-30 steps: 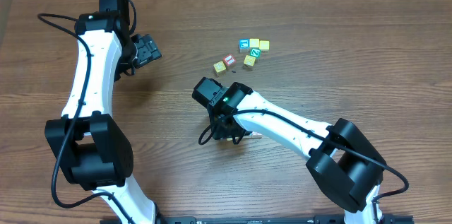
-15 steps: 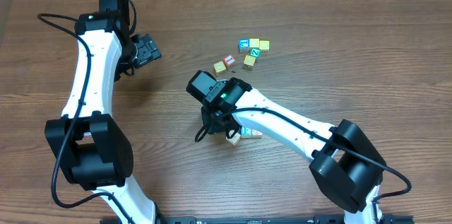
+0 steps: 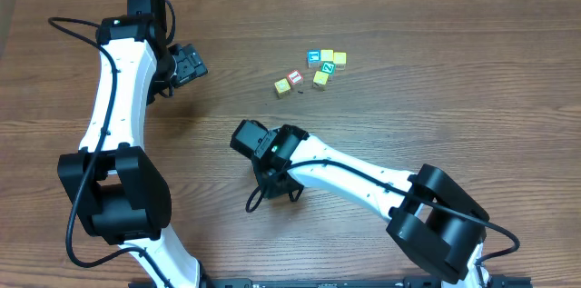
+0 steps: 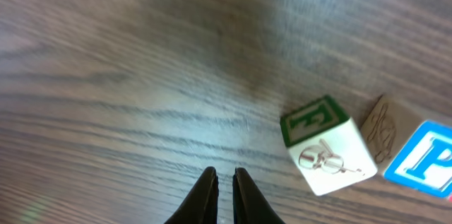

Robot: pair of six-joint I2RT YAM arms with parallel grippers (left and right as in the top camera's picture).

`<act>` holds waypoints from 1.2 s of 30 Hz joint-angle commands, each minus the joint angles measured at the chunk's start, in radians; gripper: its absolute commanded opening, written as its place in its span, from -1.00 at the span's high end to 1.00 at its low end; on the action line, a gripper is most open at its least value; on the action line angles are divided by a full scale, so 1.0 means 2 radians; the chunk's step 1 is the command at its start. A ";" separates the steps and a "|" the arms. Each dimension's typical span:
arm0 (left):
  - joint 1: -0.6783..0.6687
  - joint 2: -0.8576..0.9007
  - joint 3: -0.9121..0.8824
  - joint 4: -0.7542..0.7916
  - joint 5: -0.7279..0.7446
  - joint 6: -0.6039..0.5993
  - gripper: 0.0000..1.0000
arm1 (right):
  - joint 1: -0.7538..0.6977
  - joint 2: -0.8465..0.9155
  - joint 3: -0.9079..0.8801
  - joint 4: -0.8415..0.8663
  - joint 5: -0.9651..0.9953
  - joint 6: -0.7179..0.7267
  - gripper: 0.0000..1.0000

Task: Flip 4 blocks
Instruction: 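Carry the green-faced block down beside the P and red blocks, then lower the green-faced block left of the P block and release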

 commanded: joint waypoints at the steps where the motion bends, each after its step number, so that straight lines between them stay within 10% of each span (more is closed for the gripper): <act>1: 0.001 -0.009 0.008 0.000 -0.005 -0.007 -1.00 | 0.001 -0.007 -0.011 0.005 0.045 -0.003 0.78; 36: 0.001 -0.009 0.008 0.000 -0.005 -0.007 -0.99 | -0.006 -0.007 -0.046 0.065 0.093 -0.002 0.78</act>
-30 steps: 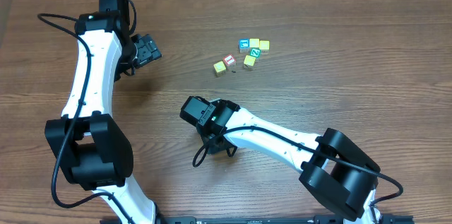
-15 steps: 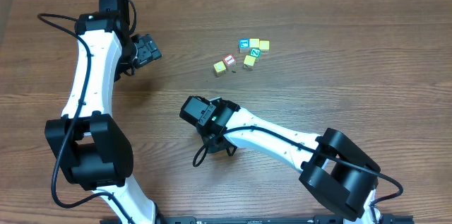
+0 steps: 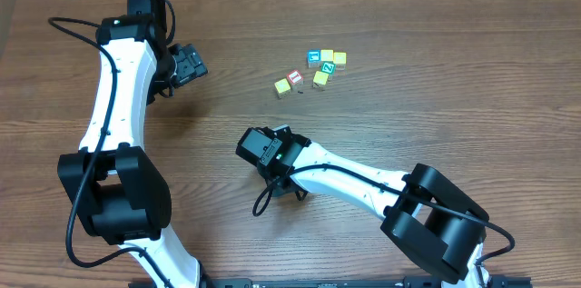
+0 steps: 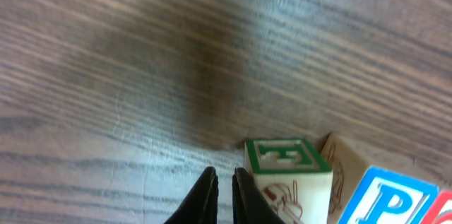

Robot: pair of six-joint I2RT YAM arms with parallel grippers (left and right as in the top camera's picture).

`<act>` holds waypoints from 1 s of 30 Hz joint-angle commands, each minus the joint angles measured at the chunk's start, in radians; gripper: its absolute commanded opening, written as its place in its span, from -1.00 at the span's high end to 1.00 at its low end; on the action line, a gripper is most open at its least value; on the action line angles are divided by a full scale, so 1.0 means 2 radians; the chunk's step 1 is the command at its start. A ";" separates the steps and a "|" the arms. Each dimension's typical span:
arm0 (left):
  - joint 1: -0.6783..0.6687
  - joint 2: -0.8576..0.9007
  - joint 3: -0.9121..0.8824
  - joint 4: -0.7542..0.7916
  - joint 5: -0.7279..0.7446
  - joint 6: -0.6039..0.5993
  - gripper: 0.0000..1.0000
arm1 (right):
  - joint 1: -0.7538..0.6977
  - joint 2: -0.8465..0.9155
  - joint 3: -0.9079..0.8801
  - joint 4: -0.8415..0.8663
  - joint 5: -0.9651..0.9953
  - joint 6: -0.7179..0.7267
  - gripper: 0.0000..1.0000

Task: Flip 4 blocks
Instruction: 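Lower the green-faced block left of the P block and release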

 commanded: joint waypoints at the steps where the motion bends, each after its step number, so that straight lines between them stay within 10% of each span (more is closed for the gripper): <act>1: 0.001 -0.009 0.008 0.000 -0.005 -0.007 -1.00 | -0.004 -0.007 0.000 0.008 0.016 0.000 0.78; 30: 0.001 -0.009 0.008 0.000 -0.005 -0.007 -0.99 | -0.004 -0.026 0.041 -0.029 -0.012 0.000 0.81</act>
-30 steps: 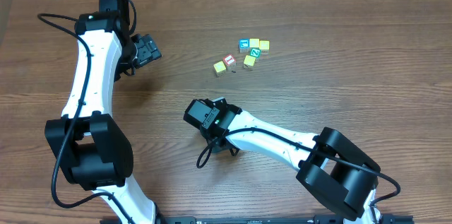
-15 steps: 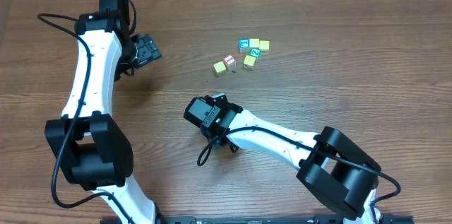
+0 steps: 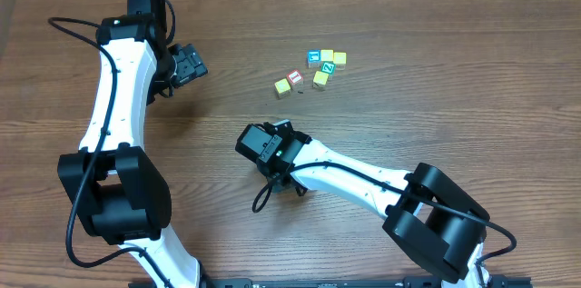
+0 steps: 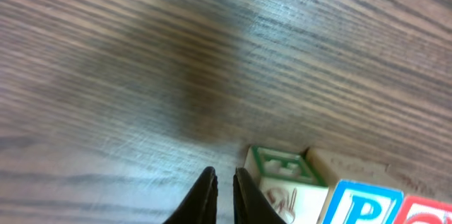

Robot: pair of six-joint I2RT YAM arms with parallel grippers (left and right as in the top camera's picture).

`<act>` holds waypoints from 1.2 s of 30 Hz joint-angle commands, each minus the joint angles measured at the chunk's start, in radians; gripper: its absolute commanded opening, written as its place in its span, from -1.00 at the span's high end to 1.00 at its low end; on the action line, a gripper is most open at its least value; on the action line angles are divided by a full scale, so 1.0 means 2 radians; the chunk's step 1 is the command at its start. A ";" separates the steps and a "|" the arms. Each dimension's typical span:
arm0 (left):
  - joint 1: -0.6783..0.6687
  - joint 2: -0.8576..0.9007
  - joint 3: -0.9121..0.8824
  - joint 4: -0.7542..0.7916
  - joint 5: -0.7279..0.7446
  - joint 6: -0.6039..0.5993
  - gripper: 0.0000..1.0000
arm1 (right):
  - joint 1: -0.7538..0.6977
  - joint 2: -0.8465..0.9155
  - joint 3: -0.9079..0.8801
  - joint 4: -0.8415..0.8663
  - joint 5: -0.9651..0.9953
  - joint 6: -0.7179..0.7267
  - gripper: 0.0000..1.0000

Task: Flip 4 blocks
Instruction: 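Lower the green-faced block left of the P block and release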

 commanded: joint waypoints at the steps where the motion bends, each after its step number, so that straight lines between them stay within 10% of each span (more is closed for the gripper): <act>1: 0.001 -0.009 0.008 0.000 -0.005 -0.007 -1.00 | -0.002 -0.031 0.026 -0.022 -0.031 0.000 0.82; 13: 0.001 -0.009 0.008 0.000 -0.005 -0.007 -1.00 | -0.002 -0.049 0.024 -0.126 -0.041 0.000 0.93; 36: 0.001 -0.009 0.008 0.000 -0.005 -0.007 -1.00 | -0.001 -0.049 -0.063 -0.037 -0.041 0.000 0.92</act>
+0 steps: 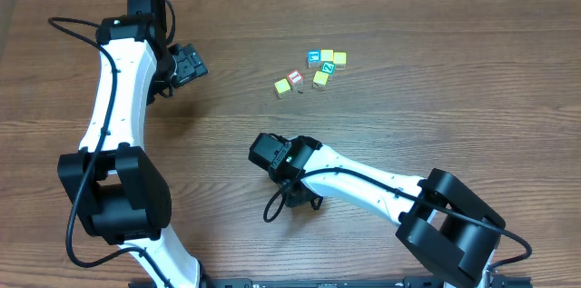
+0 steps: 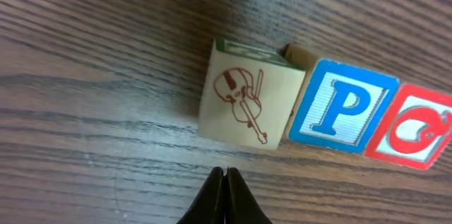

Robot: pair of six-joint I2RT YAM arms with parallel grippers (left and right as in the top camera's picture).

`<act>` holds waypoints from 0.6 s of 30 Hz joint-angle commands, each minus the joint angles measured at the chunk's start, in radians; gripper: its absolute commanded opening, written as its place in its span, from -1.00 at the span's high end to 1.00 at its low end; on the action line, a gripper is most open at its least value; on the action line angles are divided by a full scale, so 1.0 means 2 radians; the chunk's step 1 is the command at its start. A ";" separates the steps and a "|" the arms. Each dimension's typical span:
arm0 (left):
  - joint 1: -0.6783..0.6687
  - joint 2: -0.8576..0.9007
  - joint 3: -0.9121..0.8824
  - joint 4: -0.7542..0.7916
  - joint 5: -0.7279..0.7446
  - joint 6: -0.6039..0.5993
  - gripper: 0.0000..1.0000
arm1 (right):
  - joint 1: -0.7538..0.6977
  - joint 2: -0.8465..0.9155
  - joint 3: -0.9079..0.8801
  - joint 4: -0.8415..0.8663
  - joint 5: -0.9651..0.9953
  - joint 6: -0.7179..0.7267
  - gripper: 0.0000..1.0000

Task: Flip 4 blocks
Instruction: 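Lower the green-faced block left of the P block and release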

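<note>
In the right wrist view a row of blocks lies on the wood: a cream block with a red violin picture (image 2: 248, 104) and a green face along its far edge, a blue P block (image 2: 342, 114), and a red-framed block (image 2: 418, 131) cut by the frame edge. My right gripper (image 2: 224, 173) is shut and empty, its tips just short of the violin block. Overhead, the right gripper (image 1: 302, 199) sits low under its arm, and no blocks show beside it. My left gripper (image 1: 189, 65) hangs at the back left, far from everything.
Several small coloured blocks (image 1: 313, 68) lie scattered at the back middle of the wooden table (image 1: 472, 97). A cardboard wall runs along the far edge. The right arm's cable (image 1: 270, 208) loops beside the gripper.
My right fingers, narrowly parted before, are now pressed together. The right wrist has shifted right and toward the front. The violin block now shows its picture face in full, with the green face reduced to a sliver.
At first the green-lettered block and the P block sat to the right of my narrowly parted right fingers. Then the green block stood right beside the tips, low in view. Now the blocks lie beyond the tips and the fingers are shut. The left arm never moved.
</note>
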 commanded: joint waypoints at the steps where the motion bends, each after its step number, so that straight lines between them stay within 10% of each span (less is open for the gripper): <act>1: 0.001 -0.009 0.008 0.000 -0.005 -0.007 -0.99 | -0.001 -0.014 -0.010 0.004 0.000 0.000 0.92; 18: 0.001 -0.009 0.008 0.000 -0.005 -0.007 -1.00 | -0.002 -0.014 -0.010 0.029 0.002 0.000 0.92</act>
